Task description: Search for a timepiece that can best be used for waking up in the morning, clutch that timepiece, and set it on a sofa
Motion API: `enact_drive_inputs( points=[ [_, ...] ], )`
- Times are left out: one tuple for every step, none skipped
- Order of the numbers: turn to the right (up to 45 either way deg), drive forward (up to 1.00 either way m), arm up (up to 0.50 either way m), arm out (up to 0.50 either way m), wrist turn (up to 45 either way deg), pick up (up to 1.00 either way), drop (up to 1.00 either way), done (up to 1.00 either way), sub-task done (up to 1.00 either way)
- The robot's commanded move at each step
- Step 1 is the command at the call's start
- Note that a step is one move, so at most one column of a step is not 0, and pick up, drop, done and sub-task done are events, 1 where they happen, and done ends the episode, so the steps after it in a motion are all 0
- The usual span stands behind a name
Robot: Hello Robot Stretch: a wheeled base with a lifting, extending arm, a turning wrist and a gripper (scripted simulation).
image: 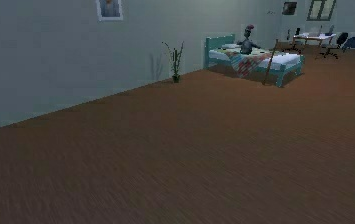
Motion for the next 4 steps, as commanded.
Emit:
enact_drive_inputs(
  points=[
    [0.0, 0.0, 0.0, 0.0, 0.0, 1.0, 0.0, 0.0, 0.0],
    [0.0, 0.0, 0.1, 0.0, 0.0, 0.0, 0.0, 0.0, 0.0],
    [0.0, 0.0, 0.28, 0.0, 0.0, 0.0, 0.0, 0.0, 0.0],
    [0.0, 0.0, 0.0, 0.0, -45.0, 0.0, 0.0, 0.0, 0.0]
  ],
)
